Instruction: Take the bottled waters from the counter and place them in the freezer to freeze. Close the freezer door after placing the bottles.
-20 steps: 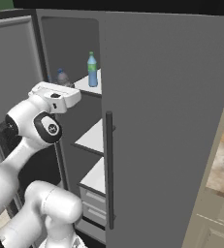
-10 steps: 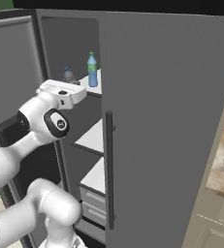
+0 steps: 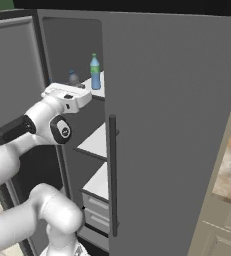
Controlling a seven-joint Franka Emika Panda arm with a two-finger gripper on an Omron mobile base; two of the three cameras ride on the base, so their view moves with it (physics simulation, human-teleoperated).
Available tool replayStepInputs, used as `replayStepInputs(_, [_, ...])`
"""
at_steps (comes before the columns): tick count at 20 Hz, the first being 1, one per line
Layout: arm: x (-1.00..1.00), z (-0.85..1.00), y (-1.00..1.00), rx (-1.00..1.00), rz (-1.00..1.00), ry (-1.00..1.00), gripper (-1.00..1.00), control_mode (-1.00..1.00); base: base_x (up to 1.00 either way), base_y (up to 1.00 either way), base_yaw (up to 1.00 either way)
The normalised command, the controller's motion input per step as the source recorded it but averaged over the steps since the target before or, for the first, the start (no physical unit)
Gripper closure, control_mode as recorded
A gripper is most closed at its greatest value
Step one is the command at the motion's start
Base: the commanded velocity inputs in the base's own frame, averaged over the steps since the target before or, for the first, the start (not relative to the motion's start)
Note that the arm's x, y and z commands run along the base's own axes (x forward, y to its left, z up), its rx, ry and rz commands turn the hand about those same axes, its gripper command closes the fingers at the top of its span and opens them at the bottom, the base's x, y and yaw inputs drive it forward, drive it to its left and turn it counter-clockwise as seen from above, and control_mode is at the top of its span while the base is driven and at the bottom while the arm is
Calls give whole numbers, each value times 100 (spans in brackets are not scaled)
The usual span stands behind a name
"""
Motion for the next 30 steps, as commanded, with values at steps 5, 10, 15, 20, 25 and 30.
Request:
replayStepInputs(5, [0, 36, -9, 0, 0, 13, 100, -100, 0, 0, 0])
replayStepInputs(10, [0, 42, -8, 1, 0, 16, 100, -100, 0, 0, 0])
replayStepInputs(15, [0, 12, -9, 9, 0, 13, 100, -100, 0, 0, 0])
replayStepInputs(20, [0, -10, 0, 2, 0, 0, 100, -100, 0, 0, 0])
replayStepInputs(25, [10, -3, 0, 0, 0, -5, 100, -100, 0, 0, 0])
replayStepInputs(30, [23, 0, -7, 0, 0, -3, 100, -100, 0, 0, 0])
